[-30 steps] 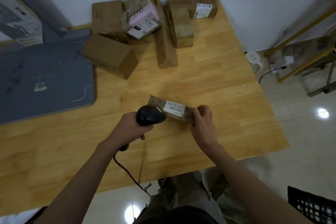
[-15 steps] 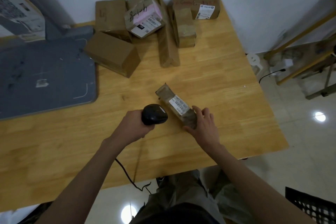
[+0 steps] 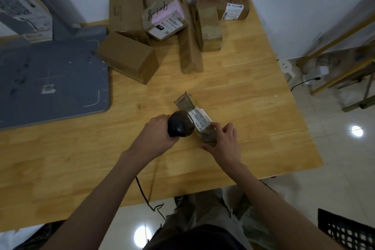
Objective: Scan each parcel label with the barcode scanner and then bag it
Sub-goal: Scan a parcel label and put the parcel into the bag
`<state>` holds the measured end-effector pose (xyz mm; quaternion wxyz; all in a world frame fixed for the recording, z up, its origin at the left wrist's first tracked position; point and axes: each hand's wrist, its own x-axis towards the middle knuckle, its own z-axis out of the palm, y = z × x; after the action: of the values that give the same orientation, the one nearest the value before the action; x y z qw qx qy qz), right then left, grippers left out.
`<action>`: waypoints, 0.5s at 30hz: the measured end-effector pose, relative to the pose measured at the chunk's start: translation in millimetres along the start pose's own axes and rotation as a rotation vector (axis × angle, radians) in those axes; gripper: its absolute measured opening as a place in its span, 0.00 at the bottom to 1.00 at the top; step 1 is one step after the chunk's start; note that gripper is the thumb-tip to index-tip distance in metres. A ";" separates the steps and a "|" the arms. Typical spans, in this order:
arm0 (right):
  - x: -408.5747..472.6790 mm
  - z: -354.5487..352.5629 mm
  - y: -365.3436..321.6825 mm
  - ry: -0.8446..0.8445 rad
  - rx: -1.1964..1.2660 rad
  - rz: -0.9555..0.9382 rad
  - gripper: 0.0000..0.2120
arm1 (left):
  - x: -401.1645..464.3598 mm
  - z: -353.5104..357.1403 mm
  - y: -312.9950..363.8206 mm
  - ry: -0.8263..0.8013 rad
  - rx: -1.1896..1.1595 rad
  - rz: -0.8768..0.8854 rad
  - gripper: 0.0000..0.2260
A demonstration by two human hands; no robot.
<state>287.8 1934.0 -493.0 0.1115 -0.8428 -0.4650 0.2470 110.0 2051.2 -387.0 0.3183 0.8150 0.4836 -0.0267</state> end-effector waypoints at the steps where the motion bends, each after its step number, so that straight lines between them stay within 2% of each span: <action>1: -0.3 0.5 -0.2 0.002 0.000 0.000 0.37 | 0.2 -0.3 0.0 0.006 -0.006 -0.002 0.09; 9: -0.7 0.1 1.2 0.005 0.017 0.001 0.36 | 0.4 -1.4 -1.9 0.007 -0.025 -0.039 0.12; 15: -0.2 -0.3 -0.3 0.003 0.001 0.003 0.37 | 1.0 -2.3 -1.8 0.013 -0.053 -0.055 0.10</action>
<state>287.7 1934.0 -492.5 0.1124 -0.8439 -0.4634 0.2461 108.4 2053.8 -386.4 0.3355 0.7927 0.5086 -0.0173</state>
